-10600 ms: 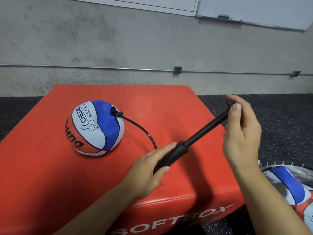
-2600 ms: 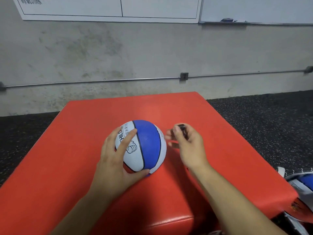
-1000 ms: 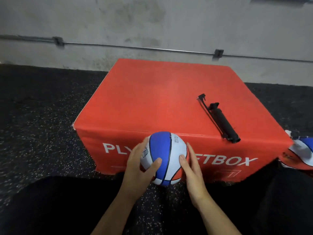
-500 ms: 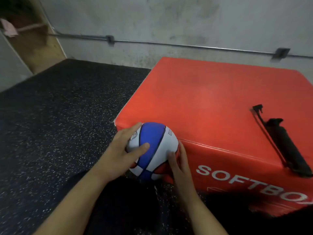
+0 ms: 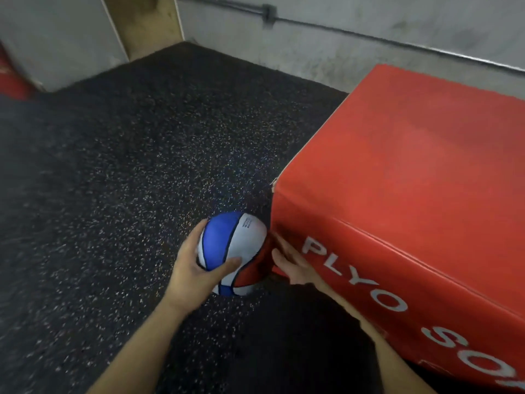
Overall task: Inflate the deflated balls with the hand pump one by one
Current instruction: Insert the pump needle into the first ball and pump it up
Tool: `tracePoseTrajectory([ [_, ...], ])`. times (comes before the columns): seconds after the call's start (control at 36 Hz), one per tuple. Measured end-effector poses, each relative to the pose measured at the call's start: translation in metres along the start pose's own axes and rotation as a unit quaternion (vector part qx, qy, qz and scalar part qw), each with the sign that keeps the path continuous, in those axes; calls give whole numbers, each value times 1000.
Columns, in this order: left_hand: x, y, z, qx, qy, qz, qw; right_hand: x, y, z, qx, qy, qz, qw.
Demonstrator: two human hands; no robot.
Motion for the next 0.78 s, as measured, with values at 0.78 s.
tracePoseTrajectory([
  [0.78,106,144,-98,50,-16,176,983,39,-149,-28,54,-30,-136,989],
])
Point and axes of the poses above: each hand's wrist, its own x-axis towards the middle knuckle, its own z-axis out of the back of the hand, y = z × x, the point moved 7 cm from there along x, towards the middle knuckle, and after that the axes turned 12 degrees about z, right-handed, at the moved point
